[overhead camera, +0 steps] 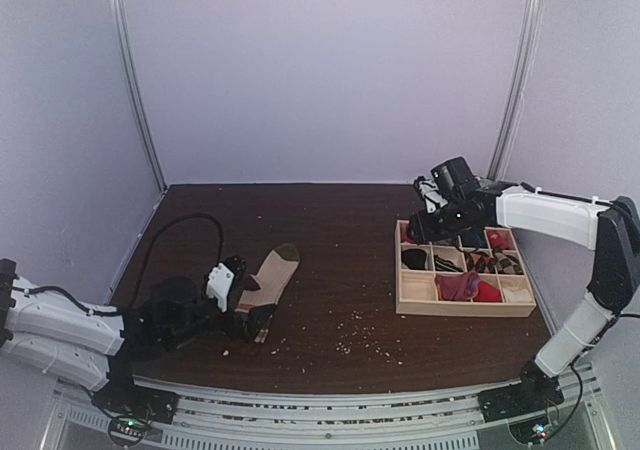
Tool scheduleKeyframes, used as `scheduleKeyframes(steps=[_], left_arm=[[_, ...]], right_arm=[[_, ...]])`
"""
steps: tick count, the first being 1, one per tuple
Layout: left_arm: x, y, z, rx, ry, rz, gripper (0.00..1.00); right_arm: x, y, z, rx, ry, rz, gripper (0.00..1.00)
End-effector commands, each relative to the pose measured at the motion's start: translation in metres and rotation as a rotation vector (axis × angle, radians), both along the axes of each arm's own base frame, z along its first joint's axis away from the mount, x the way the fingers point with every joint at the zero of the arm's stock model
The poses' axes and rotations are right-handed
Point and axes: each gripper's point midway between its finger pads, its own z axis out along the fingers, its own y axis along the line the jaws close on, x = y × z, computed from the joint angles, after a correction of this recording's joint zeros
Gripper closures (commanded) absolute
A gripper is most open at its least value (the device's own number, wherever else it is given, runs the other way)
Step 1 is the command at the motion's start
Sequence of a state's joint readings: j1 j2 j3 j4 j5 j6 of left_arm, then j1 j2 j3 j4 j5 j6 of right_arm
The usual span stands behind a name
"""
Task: Roll the socks
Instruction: Move the sock to the center of the board.
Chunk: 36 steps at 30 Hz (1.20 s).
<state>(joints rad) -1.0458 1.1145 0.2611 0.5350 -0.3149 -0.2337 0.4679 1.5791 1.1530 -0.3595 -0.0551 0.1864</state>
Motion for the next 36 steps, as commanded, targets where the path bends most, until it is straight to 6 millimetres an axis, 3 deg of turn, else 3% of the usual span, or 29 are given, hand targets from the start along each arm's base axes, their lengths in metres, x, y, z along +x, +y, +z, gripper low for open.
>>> scheduleKeyframes(steps=[1, 3, 6, 9, 14, 19, 24, 29, 32, 36], left_arm=[[0.021, 0.019, 0.033, -0.068, -0.020, 0.174, 0.02], [0.024, 0.026, 0.049, -0.096, -0.011, 0.214, 0.02], [0.032, 0.049, 0.067, -0.101, 0.013, 0.340, 0.02], [0.037, 0.081, 0.078, -0.100, 0.036, 0.486, 0.02], [0.030, 0.105, 0.078, -0.128, 0.075, 0.549, 0.02], [0.022, 0.117, 0.063, -0.137, 0.127, 0.577, 0.02], [0.019, 0.129, 0.053, -0.112, 0.141, 0.621, 0.02], [0.020, 0.126, 0.046, -0.085, 0.151, 0.613, 0.02], [0.020, 0.121, 0.042, -0.073, 0.154, 0.594, 0.02], [0.019, 0.116, 0.041, -0.075, 0.153, 0.560, 0.02]], right_arm=[[-0.023, 0.028, 0.017, 0.042, -0.045, 0.126, 0.41], [-0.039, 0.059, 0.030, 0.076, -0.100, 0.226, 0.41], [-0.074, 0.131, 0.047, 0.179, -0.224, 0.454, 0.39], [-0.114, 0.198, 0.047, 0.244, -0.302, 0.665, 0.38], [-0.135, 0.281, 0.018, 0.280, -0.292, 0.822, 0.39], [-0.149, 0.344, -0.021, 0.280, -0.251, 0.907, 0.39], [-0.151, 0.373, -0.037, 0.345, -0.250, 0.902, 0.38], [-0.153, 0.388, -0.077, 0.302, -0.181, 0.919, 0.39], [-0.149, 0.381, -0.099, 0.211, -0.172, 0.901, 0.42], [-0.144, 0.354, -0.128, 0.046, -0.136, 0.875, 0.43]])
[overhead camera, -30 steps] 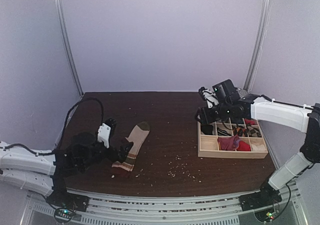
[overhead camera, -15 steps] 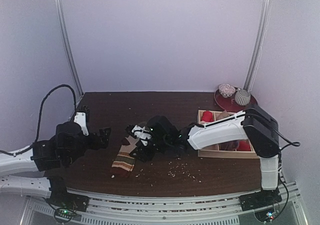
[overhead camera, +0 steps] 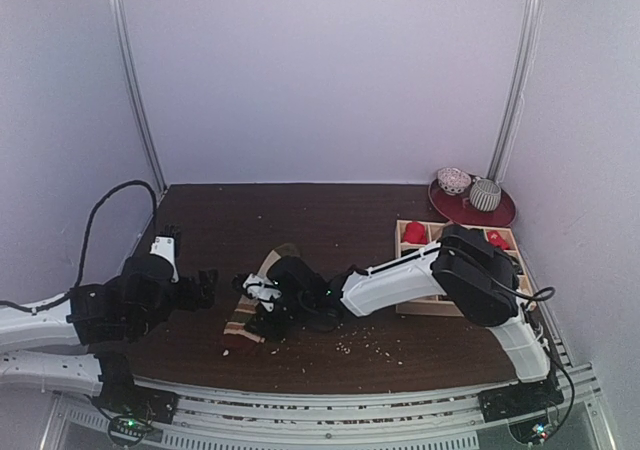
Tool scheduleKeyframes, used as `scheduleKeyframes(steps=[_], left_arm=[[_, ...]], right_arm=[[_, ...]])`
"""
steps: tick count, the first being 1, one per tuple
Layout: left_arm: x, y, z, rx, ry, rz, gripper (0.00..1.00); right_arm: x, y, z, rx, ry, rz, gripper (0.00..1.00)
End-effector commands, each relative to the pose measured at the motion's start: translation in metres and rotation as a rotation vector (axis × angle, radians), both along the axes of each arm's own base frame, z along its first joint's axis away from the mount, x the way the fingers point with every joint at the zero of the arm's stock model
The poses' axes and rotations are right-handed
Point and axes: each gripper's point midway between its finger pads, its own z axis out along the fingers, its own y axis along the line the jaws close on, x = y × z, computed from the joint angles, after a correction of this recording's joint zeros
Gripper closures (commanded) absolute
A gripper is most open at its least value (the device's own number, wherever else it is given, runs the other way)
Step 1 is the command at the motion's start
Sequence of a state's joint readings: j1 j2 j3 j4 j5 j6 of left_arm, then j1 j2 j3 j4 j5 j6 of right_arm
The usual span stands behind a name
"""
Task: Roll the socks
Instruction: Move the sock to the center of the board.
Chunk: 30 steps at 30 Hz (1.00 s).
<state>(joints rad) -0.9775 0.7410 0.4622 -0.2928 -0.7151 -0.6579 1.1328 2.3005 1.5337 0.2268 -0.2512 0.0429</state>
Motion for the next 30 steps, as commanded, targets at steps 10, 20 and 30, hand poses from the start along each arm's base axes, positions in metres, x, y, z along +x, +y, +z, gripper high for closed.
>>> scheduleKeyframes(steps=[10, 20, 30], left_arm=[[-0.003, -0.031, -0.016, -0.006, 0.007, -0.168, 0.02], [-0.004, -0.059, -0.035, -0.026, 0.012, -0.280, 0.02], [0.003, -0.080, -0.047, 0.012, 0.013, -0.339, 0.02]], right_arm=[[0.009, -0.125, -0.088, -0.498, -0.008, -0.218, 0.45], [-0.027, -0.180, -0.082, -0.536, -0.030, -0.093, 0.49], [-0.043, -0.143, 0.067, -0.042, -0.253, 0.025, 0.42]])
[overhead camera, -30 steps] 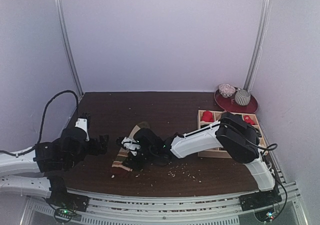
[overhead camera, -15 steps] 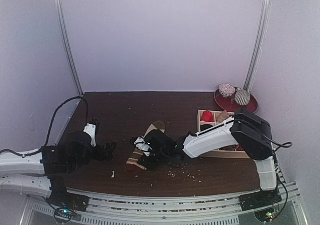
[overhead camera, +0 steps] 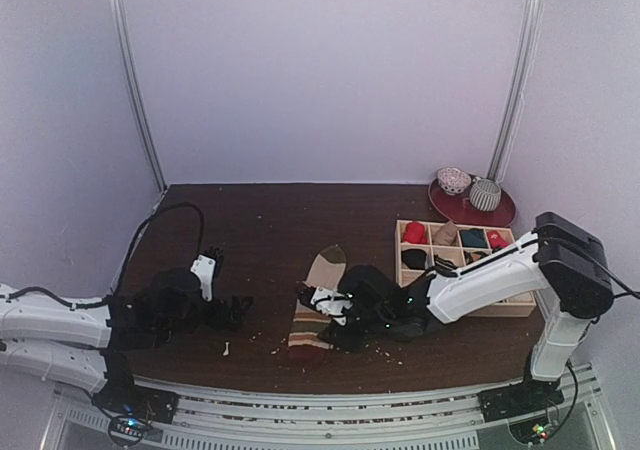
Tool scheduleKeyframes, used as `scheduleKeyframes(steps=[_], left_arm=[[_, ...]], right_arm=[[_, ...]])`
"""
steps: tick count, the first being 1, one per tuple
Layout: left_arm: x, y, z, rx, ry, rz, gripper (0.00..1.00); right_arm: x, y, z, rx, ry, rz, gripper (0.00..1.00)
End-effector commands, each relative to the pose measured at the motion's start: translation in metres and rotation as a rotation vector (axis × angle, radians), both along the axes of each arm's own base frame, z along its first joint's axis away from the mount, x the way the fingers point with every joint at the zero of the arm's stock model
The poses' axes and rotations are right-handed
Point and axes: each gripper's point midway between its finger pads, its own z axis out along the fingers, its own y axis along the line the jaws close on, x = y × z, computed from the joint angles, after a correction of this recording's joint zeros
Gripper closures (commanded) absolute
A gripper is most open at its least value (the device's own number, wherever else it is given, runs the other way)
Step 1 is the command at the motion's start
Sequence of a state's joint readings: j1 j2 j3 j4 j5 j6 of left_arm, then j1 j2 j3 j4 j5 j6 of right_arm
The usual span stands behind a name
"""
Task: Roll the socks
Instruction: Move the sock to the center of the board, then roll the sock at the center of the board.
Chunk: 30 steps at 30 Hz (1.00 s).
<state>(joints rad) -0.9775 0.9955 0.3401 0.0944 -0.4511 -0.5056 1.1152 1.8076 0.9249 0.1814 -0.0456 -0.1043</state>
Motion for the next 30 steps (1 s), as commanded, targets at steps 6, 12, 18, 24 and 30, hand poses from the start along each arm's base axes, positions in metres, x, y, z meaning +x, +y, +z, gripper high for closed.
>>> scheduleKeyframes(steps=[6, 12, 18, 24, 30], left_arm=[[0.002, -0.026, 0.014, -0.038, -0.075, -0.117, 0.02], [0.001, -0.031, 0.008, -0.007, -0.076, -0.156, 0.02], [-0.003, -0.039, 0.001, -0.009, -0.080, -0.212, 0.09], [-0.014, -0.050, -0.003, -0.060, -0.086, -0.299, 0.13], [-0.029, -0.063, 0.002, -0.121, -0.135, -0.422, 0.11]], right_arm=[[-0.066, 0.018, 0.044, 0.162, -0.039, 0.351, 0.42], [-0.088, 0.024, 0.008, 0.068, -0.004, 0.444, 0.43], [-0.079, 0.015, -0.012, 0.033, -0.045, 0.388, 0.44], [-0.073, -0.001, -0.042, -0.027, -0.012, 0.292, 0.54], [-0.055, -0.012, -0.052, -0.023, -0.019, 0.125, 0.79]])
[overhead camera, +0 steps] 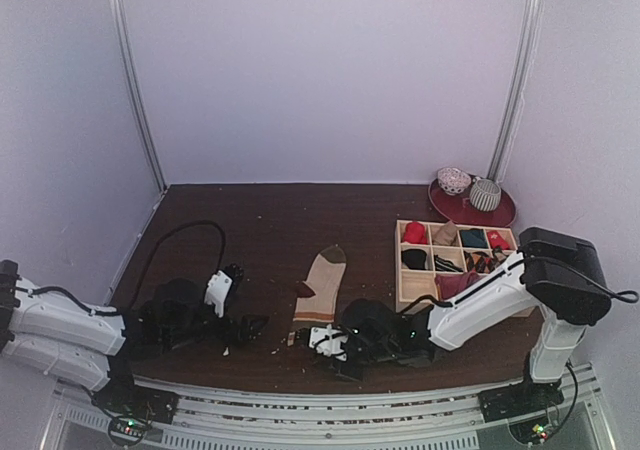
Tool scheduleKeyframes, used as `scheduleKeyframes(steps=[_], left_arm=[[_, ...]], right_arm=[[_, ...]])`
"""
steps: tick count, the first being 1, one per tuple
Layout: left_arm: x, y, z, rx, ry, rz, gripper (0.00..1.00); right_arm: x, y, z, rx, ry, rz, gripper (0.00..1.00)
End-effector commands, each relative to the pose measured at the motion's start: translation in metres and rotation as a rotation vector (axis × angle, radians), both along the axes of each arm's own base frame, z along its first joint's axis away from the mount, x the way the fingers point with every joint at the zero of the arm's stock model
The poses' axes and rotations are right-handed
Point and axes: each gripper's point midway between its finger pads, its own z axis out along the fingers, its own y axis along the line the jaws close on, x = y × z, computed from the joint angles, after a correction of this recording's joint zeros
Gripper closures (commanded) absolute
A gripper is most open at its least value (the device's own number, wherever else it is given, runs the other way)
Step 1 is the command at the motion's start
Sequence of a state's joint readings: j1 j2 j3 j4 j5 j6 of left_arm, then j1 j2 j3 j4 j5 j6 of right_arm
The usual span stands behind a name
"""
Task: Roll the socks
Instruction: Roll the sock at the center of the board.
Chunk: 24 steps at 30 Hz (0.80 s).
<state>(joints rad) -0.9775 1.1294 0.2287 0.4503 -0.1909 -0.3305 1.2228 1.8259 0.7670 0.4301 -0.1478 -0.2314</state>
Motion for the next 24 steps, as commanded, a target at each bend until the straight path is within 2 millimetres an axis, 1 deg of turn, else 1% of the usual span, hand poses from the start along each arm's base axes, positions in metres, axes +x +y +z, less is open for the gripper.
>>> scheduleKeyframes(steps=[1, 3, 6, 8, 10, 13, 15, 16, 19, 22, 24], left_arm=[[-0.010, -0.024, 0.025, -0.109, -0.089, -0.145, 0.09], [-0.022, -0.028, 0.018, -0.113, -0.102, -0.212, 0.06], [-0.039, -0.035, 0.017, -0.129, -0.159, -0.302, 0.02], [-0.045, -0.040, 0.013, -0.118, -0.184, -0.340, 0.02], [-0.051, -0.050, 0.008, -0.096, -0.196, -0.395, 0.02], [-0.058, -0.068, 0.001, -0.069, -0.199, -0.469, 0.02], [-0.061, -0.077, -0.004, -0.052, -0.199, -0.506, 0.02], [-0.062, -0.083, -0.003, -0.053, -0.207, -0.520, 0.02], [-0.066, -0.088, -0.007, -0.047, -0.216, -0.541, 0.02], [-0.072, -0.091, -0.009, -0.046, -0.216, -0.574, 0.02], [-0.079, -0.097, -0.016, -0.034, -0.199, -0.613, 0.02]], right_arm=[[0.009, -0.026, -0.030, -0.078, 0.043, -0.152, 0.81], [0.008, -0.022, -0.027, -0.057, 0.120, -0.179, 0.89], [-0.001, -0.016, -0.027, -0.051, 0.319, -0.173, 0.96], [-0.008, -0.014, -0.025, -0.054, 0.474, -0.165, 0.97], [-0.016, -0.013, -0.023, -0.055, 0.622, -0.178, 0.97], [-0.021, -0.021, -0.026, -0.094, 0.775, -0.212, 0.97], [-0.020, -0.028, -0.029, -0.113, 0.861, -0.252, 0.96], [-0.020, -0.030, -0.029, -0.114, 0.899, -0.265, 0.97], [-0.023, -0.036, -0.026, -0.106, 0.997, -0.273, 0.96], [-0.018, -0.041, -0.024, -0.083, 1.052, -0.295, 0.96], [-0.017, -0.043, -0.027, -0.103, 1.057, -0.301, 0.96]])
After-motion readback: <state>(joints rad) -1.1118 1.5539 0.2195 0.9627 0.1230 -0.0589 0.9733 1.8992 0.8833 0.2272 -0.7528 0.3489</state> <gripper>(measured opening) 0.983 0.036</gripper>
